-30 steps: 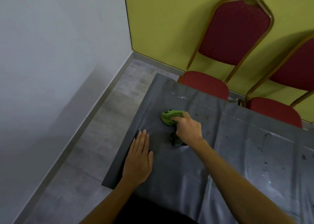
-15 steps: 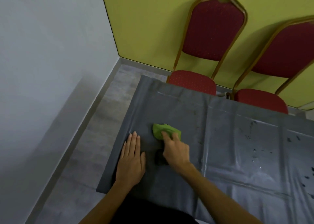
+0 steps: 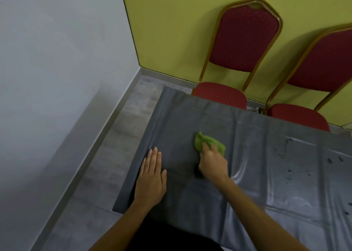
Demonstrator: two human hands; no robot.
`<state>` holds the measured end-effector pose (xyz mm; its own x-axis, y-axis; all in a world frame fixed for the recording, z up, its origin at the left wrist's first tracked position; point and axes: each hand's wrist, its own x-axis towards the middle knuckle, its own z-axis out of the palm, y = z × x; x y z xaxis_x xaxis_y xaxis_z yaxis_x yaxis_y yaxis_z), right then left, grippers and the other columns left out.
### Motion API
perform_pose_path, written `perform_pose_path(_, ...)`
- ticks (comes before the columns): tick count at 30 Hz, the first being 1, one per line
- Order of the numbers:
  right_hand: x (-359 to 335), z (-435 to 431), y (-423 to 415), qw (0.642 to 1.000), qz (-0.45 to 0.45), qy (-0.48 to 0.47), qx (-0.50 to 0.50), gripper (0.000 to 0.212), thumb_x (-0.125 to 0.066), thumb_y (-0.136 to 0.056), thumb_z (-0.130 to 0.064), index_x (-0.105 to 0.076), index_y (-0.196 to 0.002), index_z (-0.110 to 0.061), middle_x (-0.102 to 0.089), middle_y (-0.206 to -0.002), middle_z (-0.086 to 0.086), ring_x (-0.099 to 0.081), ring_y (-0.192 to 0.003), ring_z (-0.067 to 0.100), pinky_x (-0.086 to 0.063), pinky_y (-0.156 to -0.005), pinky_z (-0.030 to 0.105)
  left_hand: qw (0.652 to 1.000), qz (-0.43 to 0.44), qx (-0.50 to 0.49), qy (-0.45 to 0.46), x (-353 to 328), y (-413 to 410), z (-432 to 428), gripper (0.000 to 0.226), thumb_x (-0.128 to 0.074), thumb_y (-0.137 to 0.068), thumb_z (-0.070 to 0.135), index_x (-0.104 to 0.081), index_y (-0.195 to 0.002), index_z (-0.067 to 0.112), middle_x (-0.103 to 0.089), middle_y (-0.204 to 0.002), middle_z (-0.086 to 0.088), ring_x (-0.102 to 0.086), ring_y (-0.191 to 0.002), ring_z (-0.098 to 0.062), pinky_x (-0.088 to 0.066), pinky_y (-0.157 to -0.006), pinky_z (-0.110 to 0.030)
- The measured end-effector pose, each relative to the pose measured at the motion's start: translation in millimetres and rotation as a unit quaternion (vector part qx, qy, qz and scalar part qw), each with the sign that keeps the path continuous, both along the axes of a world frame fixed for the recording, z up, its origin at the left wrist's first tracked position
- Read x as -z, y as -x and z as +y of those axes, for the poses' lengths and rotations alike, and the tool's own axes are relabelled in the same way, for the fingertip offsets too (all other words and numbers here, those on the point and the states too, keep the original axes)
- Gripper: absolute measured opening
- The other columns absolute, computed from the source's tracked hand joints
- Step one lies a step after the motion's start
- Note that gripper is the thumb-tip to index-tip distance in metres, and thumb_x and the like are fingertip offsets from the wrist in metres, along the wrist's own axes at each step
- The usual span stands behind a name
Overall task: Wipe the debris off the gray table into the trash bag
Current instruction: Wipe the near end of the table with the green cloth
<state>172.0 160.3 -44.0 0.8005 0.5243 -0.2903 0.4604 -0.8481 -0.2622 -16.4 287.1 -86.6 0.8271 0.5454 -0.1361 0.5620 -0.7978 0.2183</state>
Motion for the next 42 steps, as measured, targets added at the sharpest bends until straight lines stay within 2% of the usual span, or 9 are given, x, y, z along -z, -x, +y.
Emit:
perform_pose_path(3,2,-15,4,0.998,-0.022,0.026,-0.059,0.053,-0.049,-0.091,-0.023,-0.042,-0.142,-0.031,-0.046,-0.137,0.007,-0.064,-0.096,0.040,-0.053,-0.073,0.047,1.000,0.008,0.001,-0.001,-3,-1,0,0.064,-0.022,-0.102,0.038,-0.007,-0.156,0.006,-0.001,-0.165,-0.010,0.003,-0.153,-0.023,-0.013,-0.124,-0.041)
perform_pose_path(6,1,-42,-37,0.999,-0.045,-0.005,-0.007,0.046,-0.052,-0.090,-0.024,-0.053,-0.133,-0.041,-0.048,-0.139,0.006,-0.066,-0.095,0.039,-0.055,-0.075,0.048,1.000,0.014,0.005,0.002,-3,-1,0,0.065,-0.020,-0.103,0.040,-0.003,-0.156,0.007,0.003,-0.165,-0.008,0.005,-0.152,-0.023,-0.010,-0.124,-0.039)
perform_pose_path(14,5,-19,-27,0.987,-0.033,-0.088,0.131,0.042,-0.051,-0.089,-0.017,-0.055,-0.129,-0.029,-0.047,-0.126,0.015,-0.059,-0.099,0.045,-0.052,-0.078,0.052,1.000,0.007,-0.006,-0.003,-1,0,-2,0.065,-0.026,-0.103,0.038,-0.006,-0.156,0.006,0.001,-0.165,-0.008,0.003,-0.152,-0.022,-0.005,-0.124,-0.038)
perform_pose_path(19,10,-1,40,0.996,-0.006,-0.092,0.014,0.048,-0.056,-0.086,-0.018,-0.053,-0.130,-0.034,-0.048,-0.112,0.009,-0.061,-0.084,0.040,-0.053,-0.061,0.046,1.000,0.000,-0.013,-0.008,-2,-3,-5,0.064,-0.027,-0.102,0.036,-0.011,-0.155,0.005,-0.005,-0.165,-0.010,-0.001,-0.153,-0.024,-0.009,-0.122,-0.040)
perform_pose_path(24,-1,-38,26,0.998,-0.014,-0.028,-0.047,0.051,-0.055,-0.085,-0.018,-0.055,-0.128,-0.045,-0.050,-0.125,0.004,-0.067,-0.079,0.039,-0.056,-0.061,0.045,1.000,0.012,-0.014,-0.012,-1,-2,-6,0.065,-0.025,-0.102,0.037,-0.008,-0.156,0.006,-0.002,-0.165,-0.009,0.001,-0.153,-0.023,-0.009,-0.123,-0.040)
perform_pose_path(30,-8,-69,-50,0.994,-0.066,-0.039,0.078,0.040,-0.052,-0.091,-0.017,-0.061,-0.127,-0.032,-0.051,-0.107,0.014,-0.061,-0.077,0.043,-0.054,-0.066,0.050,1.000,0.010,-0.025,-0.002,-2,-4,-8,0.065,-0.026,-0.102,0.037,-0.007,-0.156,0.006,0.000,-0.165,-0.008,0.002,-0.152,-0.023,-0.010,-0.124,-0.041)
perform_pose_path(35,-2,-39,-38,0.981,-0.025,-0.103,0.161,0.037,-0.050,-0.092,-0.018,-0.058,-0.128,-0.026,-0.047,-0.133,0.012,-0.059,-0.102,0.042,-0.050,-0.081,0.049,0.999,0.013,-0.031,-0.003,-3,-5,-10,0.065,-0.025,-0.102,0.037,-0.006,-0.156,0.006,-0.002,-0.165,-0.009,0.000,-0.153,-0.024,-0.013,-0.124,-0.042)
perform_pose_path(38,0,-24,-7,0.992,0.013,-0.093,0.083,0.040,-0.050,-0.093,-0.020,-0.055,-0.131,-0.029,-0.046,-0.132,0.011,-0.059,-0.105,0.042,-0.051,-0.081,0.049,0.999,0.013,-0.031,-0.003,-2,-5,-10,0.066,-0.027,-0.102,0.037,-0.007,-0.156,0.006,-0.002,-0.165,-0.009,0.001,-0.153,-0.024,-0.008,-0.124,-0.040)
perform_pose_path(42,2,-47,6,0.999,0.005,-0.017,-0.051,0.049,-0.054,-0.088,-0.019,-0.052,-0.132,-0.040,-0.048,-0.128,0.006,-0.065,-0.089,0.039,-0.055,-0.068,0.046,0.999,0.020,-0.025,-0.004,-1,-5,-9,0.066,-0.029,-0.102,0.037,-0.007,-0.156,0.006,-0.002,-0.165,-0.009,0.000,-0.153,-0.023,-0.005,-0.123,-0.039)
